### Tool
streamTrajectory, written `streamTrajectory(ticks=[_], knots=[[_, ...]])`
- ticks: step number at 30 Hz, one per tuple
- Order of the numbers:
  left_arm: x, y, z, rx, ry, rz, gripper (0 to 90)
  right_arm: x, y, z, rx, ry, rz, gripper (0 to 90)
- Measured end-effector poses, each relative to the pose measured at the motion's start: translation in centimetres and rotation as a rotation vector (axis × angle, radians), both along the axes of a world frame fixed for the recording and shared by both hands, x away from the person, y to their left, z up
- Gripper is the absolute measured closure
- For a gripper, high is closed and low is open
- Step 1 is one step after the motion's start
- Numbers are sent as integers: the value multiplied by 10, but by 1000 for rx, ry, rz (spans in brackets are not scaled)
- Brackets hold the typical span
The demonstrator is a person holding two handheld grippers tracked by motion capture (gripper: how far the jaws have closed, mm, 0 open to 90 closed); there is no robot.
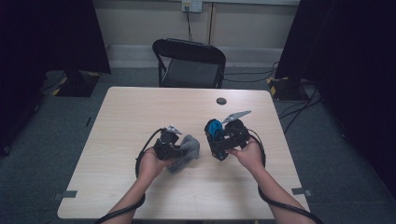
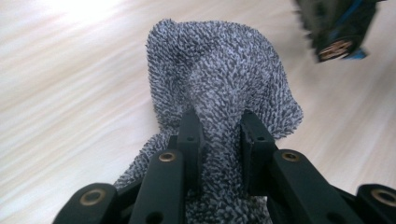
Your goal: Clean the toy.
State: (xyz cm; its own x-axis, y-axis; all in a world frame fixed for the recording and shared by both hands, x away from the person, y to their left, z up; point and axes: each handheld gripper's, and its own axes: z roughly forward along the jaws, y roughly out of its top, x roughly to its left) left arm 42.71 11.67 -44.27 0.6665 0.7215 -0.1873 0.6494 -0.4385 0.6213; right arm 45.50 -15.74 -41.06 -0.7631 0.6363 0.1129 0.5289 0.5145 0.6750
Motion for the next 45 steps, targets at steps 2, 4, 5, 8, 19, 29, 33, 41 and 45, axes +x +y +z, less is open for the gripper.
streamTrajectory(ticks=[2, 4, 5, 8, 19, 29, 33, 41, 45], knots=[[1, 15, 3, 13, -13, 32, 737, 0, -8, 0, -6, 1, -15, 273], [0, 22, 3, 15, -20, 51, 736, -1, -15, 0, -6, 3, -25, 273], [1, 37, 4, 1, -13, 80, 736, -1, -25, -2, -9, 5, -41, 273], [0, 50, 3, 14, -18, 111, 736, -1, -36, -4, -17, 11, -58, 273], [-4, 98, -5, 50, -2, 216, 736, 0, -78, -10, -101, 43, -120, 273], [-3, 104, -13, 91, -4, 227, 723, 6, -99, -25, -138, 98, -171, 273], [-1, 103, -15, 89, -12, 231, 720, 10, -100, -28, -161, 107, -181, 273], [0, 100, -16, 100, -31, 224, 705, 19, -102, -33, -190, 119, -217, 272], [3, 99, -16, 100, -36, 227, 699, 23, -99, -36, -204, 130, -222, 272]])
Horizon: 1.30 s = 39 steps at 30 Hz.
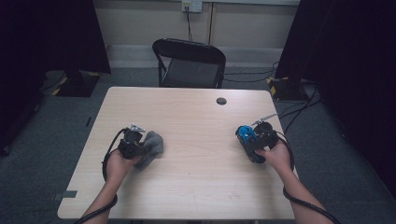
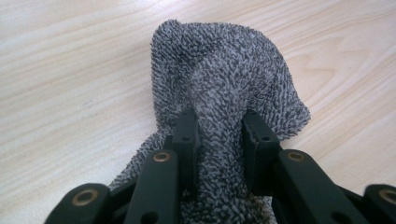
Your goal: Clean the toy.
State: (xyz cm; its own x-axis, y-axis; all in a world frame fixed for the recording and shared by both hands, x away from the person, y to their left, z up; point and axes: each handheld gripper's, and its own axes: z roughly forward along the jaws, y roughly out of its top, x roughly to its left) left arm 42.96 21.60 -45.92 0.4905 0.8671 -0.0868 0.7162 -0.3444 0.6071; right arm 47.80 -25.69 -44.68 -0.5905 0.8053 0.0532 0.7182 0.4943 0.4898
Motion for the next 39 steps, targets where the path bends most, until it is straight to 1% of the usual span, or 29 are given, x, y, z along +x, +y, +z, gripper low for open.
streamTrajectory(ticks=[1, 2, 5, 6, 7, 8, 9, 10, 11, 13, 15, 16, 18, 21, 22, 23, 24, 26, 28, 29, 30, 31, 32, 34, 35, 36, 37, 38, 39], knots=[[1, 0, 0, 1, 1, 3, 695, 4, 2, -3, -12, 7, -3, 272], [3, 0, -1, -3, -7, 12, 691, 5, 2, -5, -13, 10, -13, 272], [5, 1, -1, -7, -6, 15, 684, 9, 2, -9, -10, 19, -24, 272], [8, 2, -1, -9, -12, 21, 678, 12, 3, -13, -18, 21, -33, 272], [8, 2, -1, -9, -12, 21, 675, 14, 4, -14, -20, 26, -33, 271], [11, 3, -3, -13, -6, 26, 673, 16, 5, -15, -25, 27, -38, 272], [11, 3, -3, -13, -6, 26, 671, 18, 6, -16, -32, 23, -37, 272], [15, 3, -4, -23, -3, 36, 669, 20, 7, -16, -28, 30, -43, 272], [15, 3, -4, -23, -3, 36, 669, 20, 7, -16, -28, 30, -43, 272], [17, 4, -5, -25, -2, 35, 660, 26, 8, -17, -25, 24, -53, 271], [18, 3, -6, -27, -4, 34, 624, 28, 9, -18, -30, 19, -57, 271], [19, 3, -7, -24, -14, 39, 611, 30, 10, -21, -39, 24, -48, 271], [20, 4, -8, -37, -7, 35, 598, 31, 11, -23, -42, 22, -45, 270], [21, 5, -10, -48, -9, 31, 532, 32, 11, -26, -32, 21, -54, 268], [21, 5, -11, -53, -15, 31, 513, 31, 11, -27, -33, 9, -50, 268], [21, 5, -11, -53, -15, 31, 487, 31, 11, -27, -33, 9, -50, 268], [21, 6, -11, -55, -25, 34, 461, 32, 12, -27, -36, 5, -51, 266], [21, 6, -12, -60, -24, 38, 446, 32, 13, -27, -39, 1, -48, 263], [21, 6, -11, -63, -36, 41, 391, 32, 13, -28, -40, -6, -45, 256], [20, 6, -10, -68, -46, 49, 362, 32, 13, -29, -37, -11, -48, 250], [21, 7, -8, -70, -39, 40, 324, 31, 13, -29, -26, -24, -58, 232], [21, 7, -8, -70, -39, 40, 324, 31, 13, -29, -26, -24, -58, 232], [20, 7, -7, -67, -38, 34, 320, 31, 12, -28, 7, -31, -73, 219], [20, 6, -6, -61, -44, 33, 311, 31, 10, -27, 27, -38, -85, 206], [19, 6, -6, -64, -47, 36, 311, 31, 10, -27, 27, -38, -85, 206], [18, 6, -5, -66, -54, 38, 305, 30, 10, -24, 29, -54, -94, 180], [18, 6, -5, -66, -54, 38, 298, 30, 10, -24, 29, -54, -94, 180], [18, 7, -3, -70, -63, 40, 292, 30, 9, -21, 41, -64, -96, 169], [18, 7, -3, -70, -63, 40, 291, 29, 9, -19, 39, -78, -95, 159]])
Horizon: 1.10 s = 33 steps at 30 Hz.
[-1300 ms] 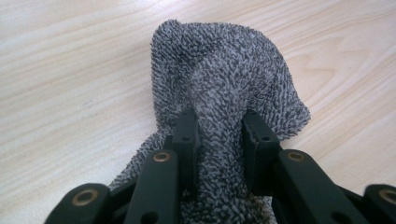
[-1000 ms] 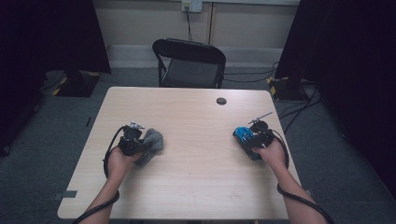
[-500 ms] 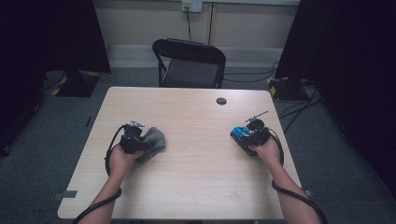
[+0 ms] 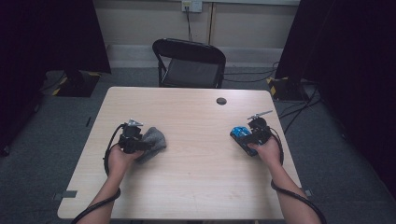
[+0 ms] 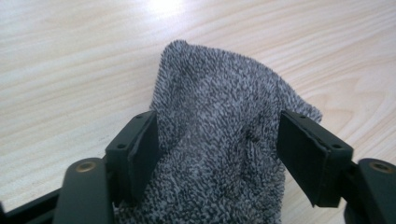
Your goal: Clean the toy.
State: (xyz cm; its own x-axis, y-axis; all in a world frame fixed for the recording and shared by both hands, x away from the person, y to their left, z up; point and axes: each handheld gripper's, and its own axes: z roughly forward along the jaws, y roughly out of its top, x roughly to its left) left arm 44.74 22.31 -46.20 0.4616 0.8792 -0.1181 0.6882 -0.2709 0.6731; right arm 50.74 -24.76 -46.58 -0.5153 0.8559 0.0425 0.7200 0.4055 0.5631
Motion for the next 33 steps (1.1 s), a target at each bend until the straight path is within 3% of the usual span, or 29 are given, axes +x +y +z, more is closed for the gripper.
streamTrajectory(ticks=[9, 13, 18, 20, 26, 33], knots=[[-7, -4, 11, -13, -23, -19, 257, -8, 0, 13, 54, -27, -4, 139], [-9, -6, 15, -34, -18, -10, 215, -16, 4, 21, 67, -47, 21, 130], [-13, -11, 23, -30, -44, -30, 195, -25, 9, 27, 88, -68, 45, 56], [-15, -15, 26, -52, -64, -21, 185, -28, 12, 29, 81, -80, 62, 40], [-19, -23, 32, -49, -53, -62, 172, -38, 22, 32, 85, -121, 110, 34], [-25, -32, 33, -60, -48, -94, 159, -48, 30, 35, 88, -130, 151, 35]])
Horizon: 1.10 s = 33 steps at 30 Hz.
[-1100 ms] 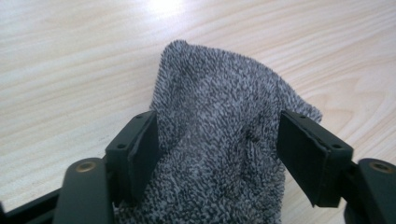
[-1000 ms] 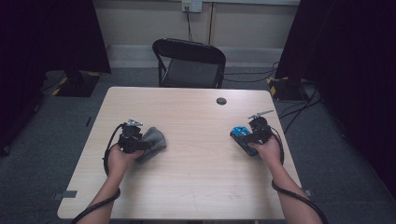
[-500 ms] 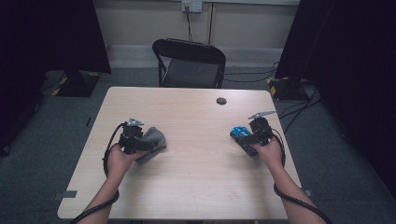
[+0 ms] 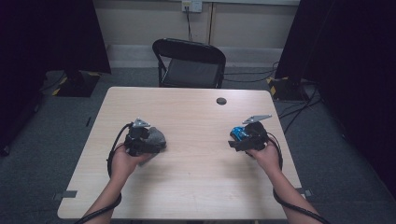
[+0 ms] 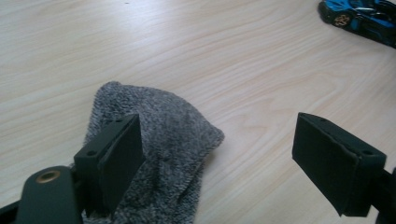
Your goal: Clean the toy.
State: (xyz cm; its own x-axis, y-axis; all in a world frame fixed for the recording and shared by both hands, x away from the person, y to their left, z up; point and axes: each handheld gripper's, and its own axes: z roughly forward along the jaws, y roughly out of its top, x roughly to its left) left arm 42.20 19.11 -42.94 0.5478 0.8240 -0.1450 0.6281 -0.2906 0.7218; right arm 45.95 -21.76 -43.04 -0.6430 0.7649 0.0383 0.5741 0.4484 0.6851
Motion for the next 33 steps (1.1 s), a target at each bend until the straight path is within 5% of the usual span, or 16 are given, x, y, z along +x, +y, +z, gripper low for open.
streamTrajectory(ticks=[33], knots=[[-40, -46, -9, -5, -5, -204, 162, -43, 32, -18, 6, -6, 179, 23]])
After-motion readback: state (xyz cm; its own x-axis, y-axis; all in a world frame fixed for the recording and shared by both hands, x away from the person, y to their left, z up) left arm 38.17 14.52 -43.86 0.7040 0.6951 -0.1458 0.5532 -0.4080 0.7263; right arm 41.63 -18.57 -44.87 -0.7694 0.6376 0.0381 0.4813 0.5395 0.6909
